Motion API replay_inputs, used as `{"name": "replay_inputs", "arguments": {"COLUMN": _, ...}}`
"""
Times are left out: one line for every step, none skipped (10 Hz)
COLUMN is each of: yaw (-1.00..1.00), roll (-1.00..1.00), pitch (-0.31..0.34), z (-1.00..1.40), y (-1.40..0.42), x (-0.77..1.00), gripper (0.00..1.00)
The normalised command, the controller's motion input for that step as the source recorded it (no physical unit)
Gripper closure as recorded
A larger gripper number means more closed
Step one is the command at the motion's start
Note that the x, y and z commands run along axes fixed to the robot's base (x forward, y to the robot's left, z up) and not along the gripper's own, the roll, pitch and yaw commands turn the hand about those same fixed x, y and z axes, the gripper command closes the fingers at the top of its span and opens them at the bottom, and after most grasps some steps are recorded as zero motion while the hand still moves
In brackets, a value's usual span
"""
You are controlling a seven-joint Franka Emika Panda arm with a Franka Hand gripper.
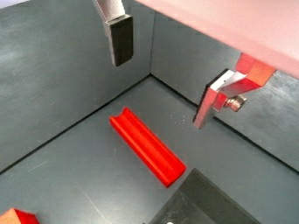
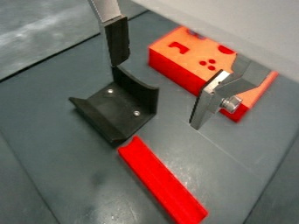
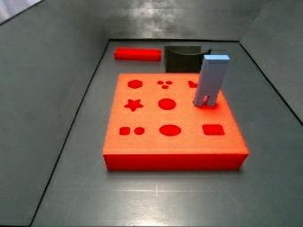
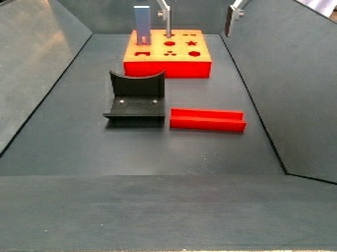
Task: Pick up the arch object. Move up. Place the arch object on the fixture. Regrasp the arch object. Move to above the board. Insert the arch object.
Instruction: Pick up the arch object.
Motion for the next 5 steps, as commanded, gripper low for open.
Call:
{"name": "replay_inputs", "arguments": {"yaw": -1.0, "roll": 0.02, "pitch": 0.0, "z": -0.41, "y": 0.0, "x": 0.0, "gripper": 0.0}}
{"name": "replay_inputs", "arguments": {"yaw": -1.0, "roll": 0.01, "pitch": 0.0, "z": -0.42, "y": 0.0, "x": 0.0, "gripper": 0.0}}
{"name": "replay_inputs", "arguments": {"yaw": -1.0, "roll": 0.01, "pitch": -0.001, "z": -0.44, "y": 0.0, "x": 0.0, "gripper": 0.0}}
{"name": "replay_inputs", "arguments": {"yaw": -1.0, "roll": 0.01, "pitch": -0.003, "z": -0.43, "y": 0.0, "x": 0.0, "gripper": 0.0}}
{"name": "replay_inputs", "arguments": {"yaw": -1.0, "roll": 0.0, "pitch": -0.01, "z": -0.44, "y": 0.0, "x": 0.0, "gripper": 0.0}}
